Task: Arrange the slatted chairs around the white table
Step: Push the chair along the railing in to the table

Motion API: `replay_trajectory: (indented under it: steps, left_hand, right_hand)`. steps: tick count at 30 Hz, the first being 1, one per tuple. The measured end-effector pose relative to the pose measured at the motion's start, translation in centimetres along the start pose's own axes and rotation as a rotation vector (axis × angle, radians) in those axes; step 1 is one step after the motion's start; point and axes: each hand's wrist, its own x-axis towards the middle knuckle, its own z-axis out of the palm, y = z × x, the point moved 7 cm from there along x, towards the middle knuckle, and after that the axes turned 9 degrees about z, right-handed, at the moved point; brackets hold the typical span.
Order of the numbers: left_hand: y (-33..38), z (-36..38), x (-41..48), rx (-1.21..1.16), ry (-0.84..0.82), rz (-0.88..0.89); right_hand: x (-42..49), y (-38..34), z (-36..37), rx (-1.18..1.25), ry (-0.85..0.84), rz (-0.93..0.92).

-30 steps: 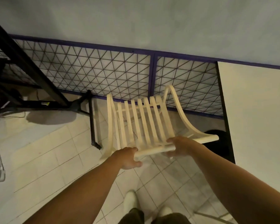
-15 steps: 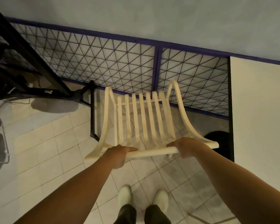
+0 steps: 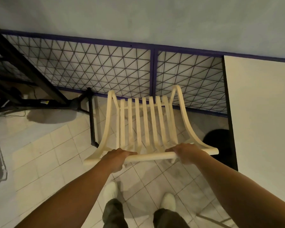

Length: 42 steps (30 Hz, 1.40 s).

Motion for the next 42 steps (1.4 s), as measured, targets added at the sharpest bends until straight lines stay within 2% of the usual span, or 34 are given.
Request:
replay_trajectory:
  steps: [9,17,24,30,39,42]
  left_hand:
    - [-4.5,-2.3,-1.0,0.110,-0.075,0.139]
    - [-9.2,-4.3,-0.8,0.198,-0.131,0.242]
    - [-10.9,-5.3,-0.7,0.286,-0.188,0.334]
    - [-11.3,-5.2,-0.4,0.303,-0.167,0.325]
    - [-11.4,-5.2,-0.2,0.278,-0.200,0.235]
    - [-11.6,-5.2,0.0,0.249,-0.227,0.208]
  right_hand:
    - [-0.7,-5.2,1.4,0.159,-0.005,0.127]
    - [-0.2,-9.5,2.5,0.320,0.087,0.293]
    - [0.1,-11.9,4.4,0.348,0.117,0.417]
    - [0.1,-12.1,4.5,0.346,0.097,0.385]
    - [1.3,-11.4,4.8,0.406,-0.042,0.329]
    - [1.3,-11.5,4.9,0.353,-0.012,0.313]
